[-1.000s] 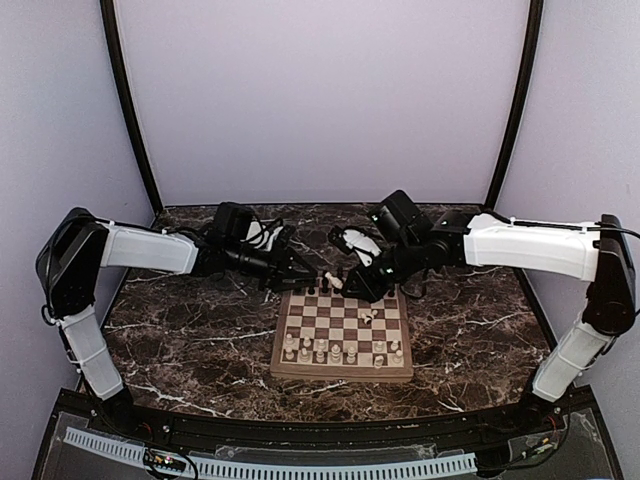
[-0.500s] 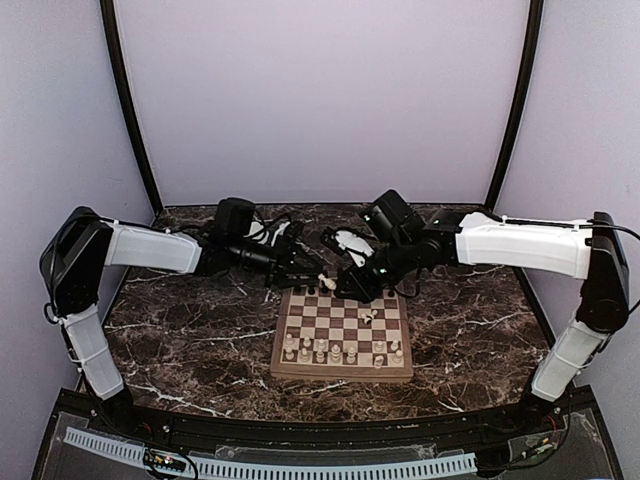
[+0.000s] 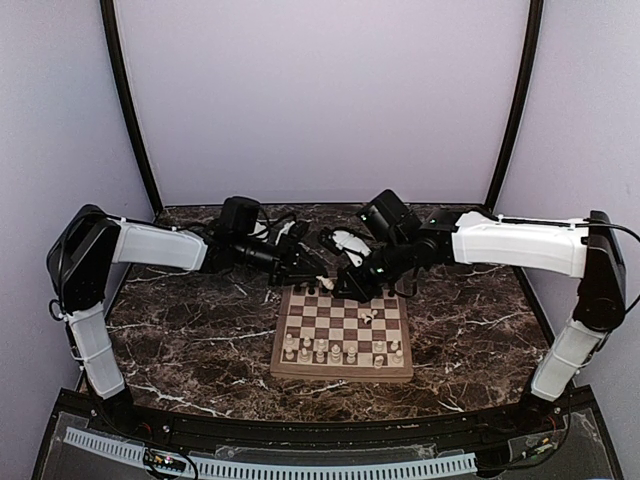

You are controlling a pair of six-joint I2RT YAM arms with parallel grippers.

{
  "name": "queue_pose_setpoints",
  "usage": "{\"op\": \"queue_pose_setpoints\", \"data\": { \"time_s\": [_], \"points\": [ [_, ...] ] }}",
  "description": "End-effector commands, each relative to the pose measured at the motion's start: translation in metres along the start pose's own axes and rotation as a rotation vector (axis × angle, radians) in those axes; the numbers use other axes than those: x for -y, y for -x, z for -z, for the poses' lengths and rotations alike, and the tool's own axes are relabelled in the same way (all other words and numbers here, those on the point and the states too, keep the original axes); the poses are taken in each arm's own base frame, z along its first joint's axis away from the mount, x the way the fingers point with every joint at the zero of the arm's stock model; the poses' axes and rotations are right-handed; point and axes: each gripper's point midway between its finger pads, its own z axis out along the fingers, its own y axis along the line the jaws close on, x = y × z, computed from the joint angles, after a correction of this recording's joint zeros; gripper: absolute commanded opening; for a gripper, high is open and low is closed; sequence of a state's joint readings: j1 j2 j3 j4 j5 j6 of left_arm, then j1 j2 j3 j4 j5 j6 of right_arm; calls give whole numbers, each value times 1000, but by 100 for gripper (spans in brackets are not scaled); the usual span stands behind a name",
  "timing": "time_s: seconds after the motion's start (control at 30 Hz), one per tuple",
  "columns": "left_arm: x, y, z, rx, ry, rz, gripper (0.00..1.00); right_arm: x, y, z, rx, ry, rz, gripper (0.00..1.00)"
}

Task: Set up the chess pieces on the board
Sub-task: Pass from the right arm to the left

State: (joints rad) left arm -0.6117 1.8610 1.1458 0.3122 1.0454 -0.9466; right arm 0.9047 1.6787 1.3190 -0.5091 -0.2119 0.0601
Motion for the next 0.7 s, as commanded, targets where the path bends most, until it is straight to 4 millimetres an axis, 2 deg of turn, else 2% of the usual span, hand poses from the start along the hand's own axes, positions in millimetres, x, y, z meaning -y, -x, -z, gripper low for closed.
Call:
{"op": "queue_pose_setpoints", "data": {
  "time_s": [0.0, 0.17, 0.4, 0.53, 0.67],
  "points": [
    [11, -2, -2, -31, -25, -25, 20, -3, 18, 2, 40, -7, 23, 3],
    [10, -1, -3, -37, -15, -27, 24, -1, 18, 0, 40, -15, 10, 3],
    [13, 1, -4, -40, -10, -37, 11, 1, 15, -2, 23, -25, 9, 3],
    [18, 10, 0, -15, 55, -102, 7, 10, -3, 8, -3, -54, -24, 2],
    [21, 17, 5, 14, 197, -209, 4, 23, -30, 25, -10, -78, -75, 2]
  ]
}}
